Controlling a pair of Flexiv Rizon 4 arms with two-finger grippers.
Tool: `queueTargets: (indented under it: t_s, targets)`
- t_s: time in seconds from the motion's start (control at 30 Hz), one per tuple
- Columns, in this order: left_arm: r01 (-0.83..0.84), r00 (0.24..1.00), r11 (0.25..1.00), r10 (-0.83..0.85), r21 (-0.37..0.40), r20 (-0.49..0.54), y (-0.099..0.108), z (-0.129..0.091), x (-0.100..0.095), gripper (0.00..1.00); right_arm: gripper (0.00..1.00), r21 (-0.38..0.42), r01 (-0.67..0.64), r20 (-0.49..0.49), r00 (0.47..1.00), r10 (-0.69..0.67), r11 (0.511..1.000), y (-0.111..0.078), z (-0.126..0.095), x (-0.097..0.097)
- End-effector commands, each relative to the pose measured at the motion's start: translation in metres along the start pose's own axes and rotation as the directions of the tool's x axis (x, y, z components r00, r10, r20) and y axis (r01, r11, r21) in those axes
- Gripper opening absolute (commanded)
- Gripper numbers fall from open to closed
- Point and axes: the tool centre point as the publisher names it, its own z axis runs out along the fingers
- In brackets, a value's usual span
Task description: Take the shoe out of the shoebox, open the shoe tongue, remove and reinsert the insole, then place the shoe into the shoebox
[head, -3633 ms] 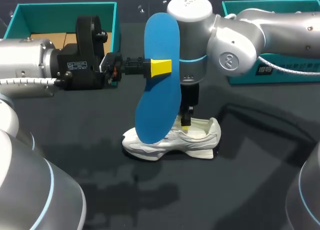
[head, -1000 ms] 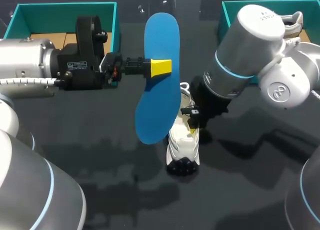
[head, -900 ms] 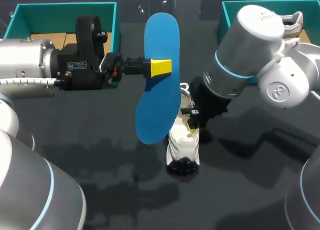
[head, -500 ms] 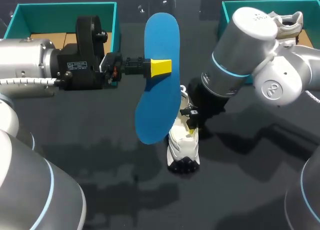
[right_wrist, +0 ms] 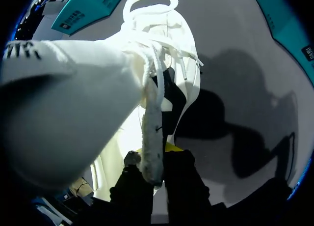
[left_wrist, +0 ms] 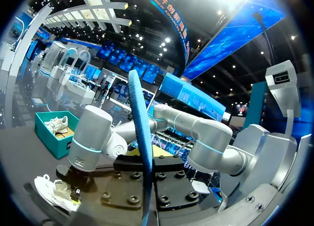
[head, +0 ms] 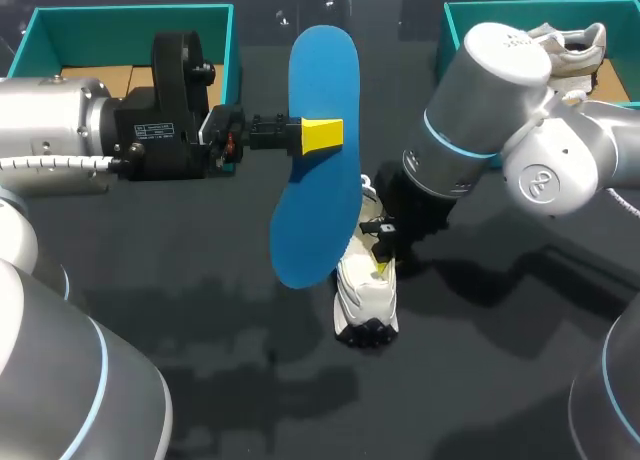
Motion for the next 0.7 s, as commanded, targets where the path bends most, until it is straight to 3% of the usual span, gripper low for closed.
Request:
queueTargets:
  t_s: [0.03, 0.2, 0.5, 0.6, 0.7]
  targets:
    - [-0.001, 1.0, 1.0, 0.001, 0.005, 0.004, 0.0, 0.005, 0.002, 0.0, 0.22, -0.002, -0.001, -0.004, 1.0, 0.001, 1.0, 0.001, 0.005, 0.002]
    - [-0.001, 1.0, 1.0, 0.001, 0.005, 0.004, 0.0, 0.005, 0.002, 0.0, 1.0, -0.01, -0.019, -0.028, 0.999, 0.019, 1.0, -0.005, -0.014, 0.007]
    - [-0.001, 1.0, 1.0, 0.001, 0.005, 0.004, 0.0, 0.005, 0.002, 0.0, 1.0, -0.005, -0.025, -0.178, 0.984, 0.023, 1.0, -0.009, -0.081, 0.013]
    - [-0.001, 1.0, 1.0, 0.001, 0.005, 0.004, 0.0, 0.005, 0.002, 0.0, 1.0, -0.043, 0.054, -0.276, 0.959, -0.064, 0.998, -0.004, -0.104, 0.014]
    - [-0.001, 1.0, 1.0, 0.001, 0.005, 0.004, 0.0, 0.005, 0.002, 0.0, 1.0, -0.043, 0.054, -0.276, 0.959, -0.064, 0.998, -0.004, -0.104, 0.014]
